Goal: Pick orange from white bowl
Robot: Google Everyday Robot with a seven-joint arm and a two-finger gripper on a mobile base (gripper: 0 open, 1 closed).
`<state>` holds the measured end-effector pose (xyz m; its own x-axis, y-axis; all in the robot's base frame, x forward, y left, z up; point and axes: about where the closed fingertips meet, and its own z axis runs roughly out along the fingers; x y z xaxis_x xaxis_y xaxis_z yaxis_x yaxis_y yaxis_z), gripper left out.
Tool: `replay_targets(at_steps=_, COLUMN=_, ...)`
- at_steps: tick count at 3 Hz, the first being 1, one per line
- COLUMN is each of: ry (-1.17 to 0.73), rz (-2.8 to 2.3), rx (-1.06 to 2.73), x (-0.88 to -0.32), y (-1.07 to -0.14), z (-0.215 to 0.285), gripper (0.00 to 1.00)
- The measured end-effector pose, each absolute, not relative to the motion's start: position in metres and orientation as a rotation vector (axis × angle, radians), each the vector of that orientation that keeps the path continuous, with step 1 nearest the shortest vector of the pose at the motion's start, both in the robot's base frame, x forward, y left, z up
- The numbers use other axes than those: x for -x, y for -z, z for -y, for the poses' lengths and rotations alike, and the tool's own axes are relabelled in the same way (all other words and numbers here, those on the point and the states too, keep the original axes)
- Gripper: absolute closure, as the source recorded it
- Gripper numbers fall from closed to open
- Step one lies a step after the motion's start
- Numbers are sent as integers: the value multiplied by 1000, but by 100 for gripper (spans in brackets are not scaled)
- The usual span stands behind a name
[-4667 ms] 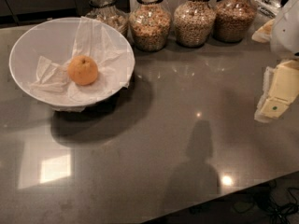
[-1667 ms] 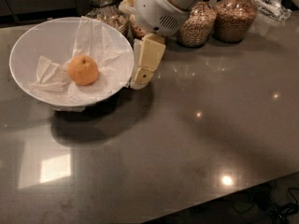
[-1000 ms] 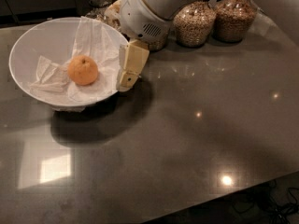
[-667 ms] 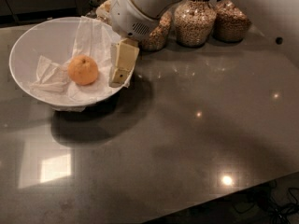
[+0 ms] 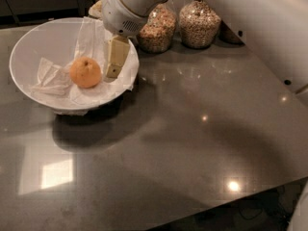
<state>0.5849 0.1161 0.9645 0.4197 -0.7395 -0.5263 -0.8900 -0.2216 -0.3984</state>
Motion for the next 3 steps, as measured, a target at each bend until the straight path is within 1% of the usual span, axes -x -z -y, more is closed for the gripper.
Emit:
replay_targets(at_steps=2, ry=-355, rz=-1377, rx=2056, x=-617, y=-938, z=-132, gripper=0)
replay_targets(at_steps=3, ry=-404, rz=-1365, rx=2072, x=-624, y=-929, z=-143, gripper=3)
